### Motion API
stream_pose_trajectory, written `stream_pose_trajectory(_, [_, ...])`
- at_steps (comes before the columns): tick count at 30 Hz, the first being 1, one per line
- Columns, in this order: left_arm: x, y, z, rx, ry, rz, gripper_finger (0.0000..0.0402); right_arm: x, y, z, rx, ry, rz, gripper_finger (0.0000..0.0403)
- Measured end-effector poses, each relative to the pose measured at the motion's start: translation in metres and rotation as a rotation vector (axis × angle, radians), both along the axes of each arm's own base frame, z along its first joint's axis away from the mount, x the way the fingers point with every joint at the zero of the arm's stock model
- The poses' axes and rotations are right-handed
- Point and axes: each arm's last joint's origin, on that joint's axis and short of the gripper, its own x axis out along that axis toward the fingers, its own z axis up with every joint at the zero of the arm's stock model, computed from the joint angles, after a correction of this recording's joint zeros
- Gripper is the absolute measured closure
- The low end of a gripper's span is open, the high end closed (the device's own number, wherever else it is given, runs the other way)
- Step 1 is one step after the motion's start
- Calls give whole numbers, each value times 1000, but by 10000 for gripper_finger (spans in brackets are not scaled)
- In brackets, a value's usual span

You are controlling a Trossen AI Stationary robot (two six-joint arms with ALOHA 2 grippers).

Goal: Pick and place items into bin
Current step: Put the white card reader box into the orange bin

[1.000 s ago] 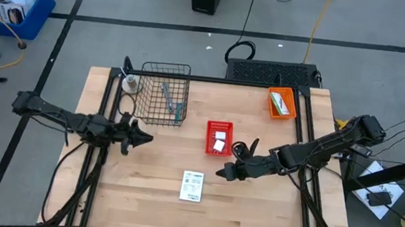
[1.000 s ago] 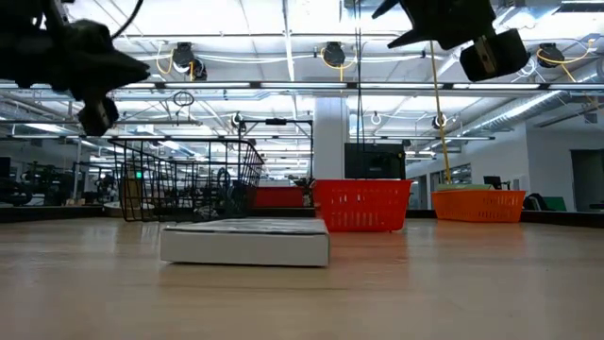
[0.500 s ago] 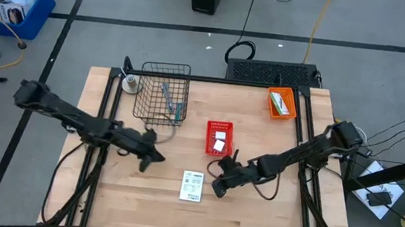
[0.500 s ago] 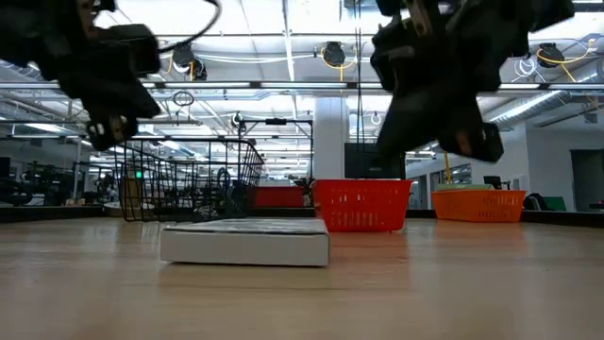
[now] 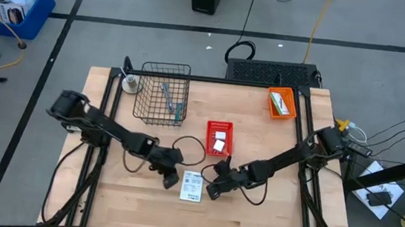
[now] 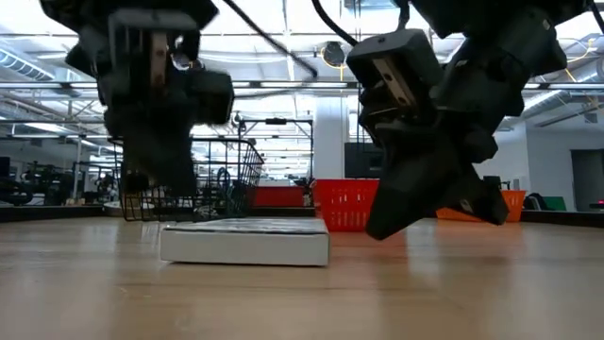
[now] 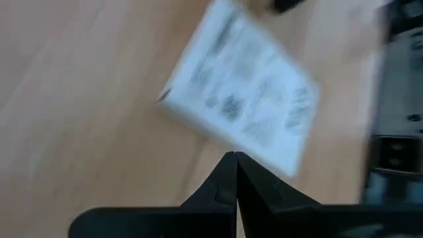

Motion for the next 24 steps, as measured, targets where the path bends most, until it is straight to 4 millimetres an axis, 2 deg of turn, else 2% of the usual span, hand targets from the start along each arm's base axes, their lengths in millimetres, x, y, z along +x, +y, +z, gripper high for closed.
stream_pose_trajectory(2, [6,-2,-7,7,59,7,400,1,1,-3,12,-2,0,402])
stream_pose_trajectory(13, [34,-13,-24,-52,148,-74,401,11,2,-16,105,10,-23,403])
stream_pose_trajectory(18, [42,-19,-31,-72,183,-80,401,23,5,-14,118,-29,3,403])
stream_pose_trajectory(24, [44,-18,-30,-85,191,-86,401,26,7,-7,108,-103,25,403])
